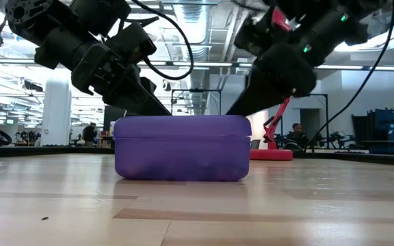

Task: Pick & place school supplies into a supply box
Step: Close the purple supply box

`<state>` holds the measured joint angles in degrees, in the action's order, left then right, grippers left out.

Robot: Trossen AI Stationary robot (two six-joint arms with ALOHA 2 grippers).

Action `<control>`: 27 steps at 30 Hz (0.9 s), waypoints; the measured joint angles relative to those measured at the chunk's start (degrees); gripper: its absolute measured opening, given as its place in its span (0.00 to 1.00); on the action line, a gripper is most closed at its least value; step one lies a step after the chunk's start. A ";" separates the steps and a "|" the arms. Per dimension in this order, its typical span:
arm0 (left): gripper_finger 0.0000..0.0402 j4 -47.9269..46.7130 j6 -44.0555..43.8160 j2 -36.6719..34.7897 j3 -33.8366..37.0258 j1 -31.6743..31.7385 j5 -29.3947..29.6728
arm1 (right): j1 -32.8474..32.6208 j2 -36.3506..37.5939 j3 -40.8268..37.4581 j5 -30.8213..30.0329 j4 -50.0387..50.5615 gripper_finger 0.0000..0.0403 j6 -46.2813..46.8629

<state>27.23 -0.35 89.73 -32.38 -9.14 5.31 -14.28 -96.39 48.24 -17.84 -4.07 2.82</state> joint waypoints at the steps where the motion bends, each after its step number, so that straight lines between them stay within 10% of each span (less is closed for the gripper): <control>1: 0.40 -0.03 -0.14 0.00 0.00 0.02 0.04 | 0.22 -0.89 0.01 0.55 -0.37 0.26 0.43; 27: 0.40 -1.45 0.62 -0.51 -0.04 0.17 1.14 | -2.10 4.59 -0.10 -5.66 7.43 0.26 1.44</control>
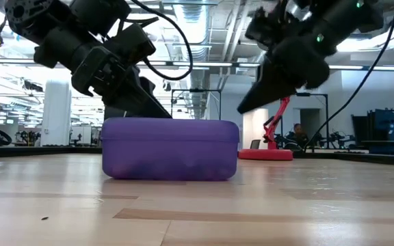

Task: Pick & place school supplies into a supply box
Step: Close the purple supply box

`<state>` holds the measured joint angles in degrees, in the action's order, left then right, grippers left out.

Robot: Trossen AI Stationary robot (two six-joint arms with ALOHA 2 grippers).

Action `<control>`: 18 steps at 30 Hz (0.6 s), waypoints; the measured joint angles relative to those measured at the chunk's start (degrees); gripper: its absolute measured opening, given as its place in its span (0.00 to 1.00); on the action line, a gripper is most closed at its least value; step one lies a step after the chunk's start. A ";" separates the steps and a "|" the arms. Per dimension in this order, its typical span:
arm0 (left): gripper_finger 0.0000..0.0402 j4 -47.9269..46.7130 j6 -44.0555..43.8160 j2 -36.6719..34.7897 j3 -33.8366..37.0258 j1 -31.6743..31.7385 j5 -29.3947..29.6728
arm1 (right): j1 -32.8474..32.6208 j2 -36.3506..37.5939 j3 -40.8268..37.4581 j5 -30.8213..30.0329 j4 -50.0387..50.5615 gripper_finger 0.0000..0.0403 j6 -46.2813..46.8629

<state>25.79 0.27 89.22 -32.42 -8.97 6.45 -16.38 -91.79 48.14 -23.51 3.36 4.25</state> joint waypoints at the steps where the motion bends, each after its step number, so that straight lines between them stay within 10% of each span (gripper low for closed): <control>1: 0.40 -0.31 0.00 -0.19 0.00 -0.01 -0.01 | 0.00 -0.71 0.00 0.02 0.07 0.26 0.21; 18: 0.40 -21.19 -7.07 -11.09 0.02 -6.13 5.04 | 0.00 -4.30 0.02 1.11 -1.62 0.26 1.38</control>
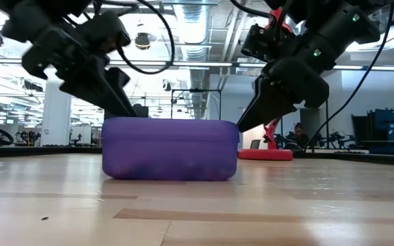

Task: Pick & place school supplies into a supply box
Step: Close the purple supply box

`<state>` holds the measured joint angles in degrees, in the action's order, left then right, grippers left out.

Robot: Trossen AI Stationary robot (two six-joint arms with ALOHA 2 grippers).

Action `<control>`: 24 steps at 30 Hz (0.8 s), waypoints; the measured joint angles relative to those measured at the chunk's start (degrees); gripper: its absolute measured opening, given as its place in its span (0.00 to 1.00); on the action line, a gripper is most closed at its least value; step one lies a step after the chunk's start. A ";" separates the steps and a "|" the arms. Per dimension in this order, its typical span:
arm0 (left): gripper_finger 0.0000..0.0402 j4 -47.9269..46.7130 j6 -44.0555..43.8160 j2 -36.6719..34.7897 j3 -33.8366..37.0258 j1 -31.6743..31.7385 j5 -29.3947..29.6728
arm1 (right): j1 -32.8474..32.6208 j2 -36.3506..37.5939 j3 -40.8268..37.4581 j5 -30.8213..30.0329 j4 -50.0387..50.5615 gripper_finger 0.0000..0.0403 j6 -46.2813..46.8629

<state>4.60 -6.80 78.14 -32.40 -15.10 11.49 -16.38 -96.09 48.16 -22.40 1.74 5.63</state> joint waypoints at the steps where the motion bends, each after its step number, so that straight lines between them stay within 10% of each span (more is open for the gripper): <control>1: 0.40 -1.20 -0.47 -0.94 0.00 -0.55 0.82 | 0.00 0.00 0.00 0.01 -0.04 0.26 0.00; 24: 0.40 1.86 -3.95 8.62 0.04 1.34 0.99 | -0.04 -0.74 0.08 3.04 -1.76 0.26 0.86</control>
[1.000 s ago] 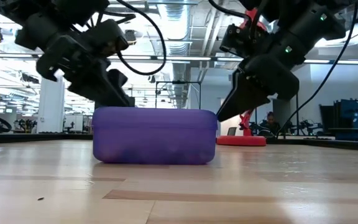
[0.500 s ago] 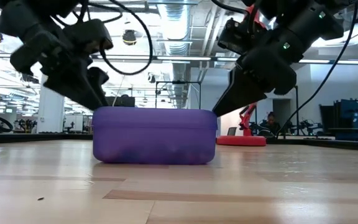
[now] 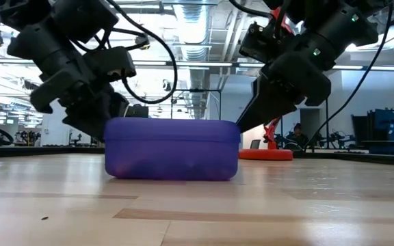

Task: Pick & place school supplies into a supply box
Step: Close the purple supply box, then return to Home Position

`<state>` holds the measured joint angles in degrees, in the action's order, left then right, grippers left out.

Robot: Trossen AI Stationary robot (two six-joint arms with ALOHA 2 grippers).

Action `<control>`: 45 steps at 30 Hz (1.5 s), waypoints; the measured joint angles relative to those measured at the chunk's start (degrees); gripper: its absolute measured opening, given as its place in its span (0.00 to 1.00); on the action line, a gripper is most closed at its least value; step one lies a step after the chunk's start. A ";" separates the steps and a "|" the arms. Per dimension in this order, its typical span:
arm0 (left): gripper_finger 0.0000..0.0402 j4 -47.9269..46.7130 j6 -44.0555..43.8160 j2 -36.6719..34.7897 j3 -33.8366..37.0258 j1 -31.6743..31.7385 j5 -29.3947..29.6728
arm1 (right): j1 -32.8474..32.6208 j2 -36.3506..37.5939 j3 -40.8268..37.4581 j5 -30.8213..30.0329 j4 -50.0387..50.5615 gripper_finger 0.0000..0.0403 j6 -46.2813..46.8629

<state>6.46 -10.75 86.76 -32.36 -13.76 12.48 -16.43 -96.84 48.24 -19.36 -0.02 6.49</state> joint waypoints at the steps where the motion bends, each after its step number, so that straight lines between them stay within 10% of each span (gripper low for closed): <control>1: 0.40 0.48 0.49 0.00 0.00 0.30 -0.10 | 0.00 -0.24 0.00 -0.02 -0.07 0.26 0.25; 32: 0.40 -3.95 4.22 -6.81 0.00 1.07 -1.26 | -2.01 2.82 -0.06 -6.78 12.36 0.26 2.04; 45: 0.40 -14.32 10.54 -34.35 0.00 -3.03 21.68 | -8.44 21.03 -0.01 -23.84 15.26 0.26 -3.75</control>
<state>-7.87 -0.20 52.41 -32.36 -16.79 34.16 -24.87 -75.81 48.23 -43.21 15.24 2.74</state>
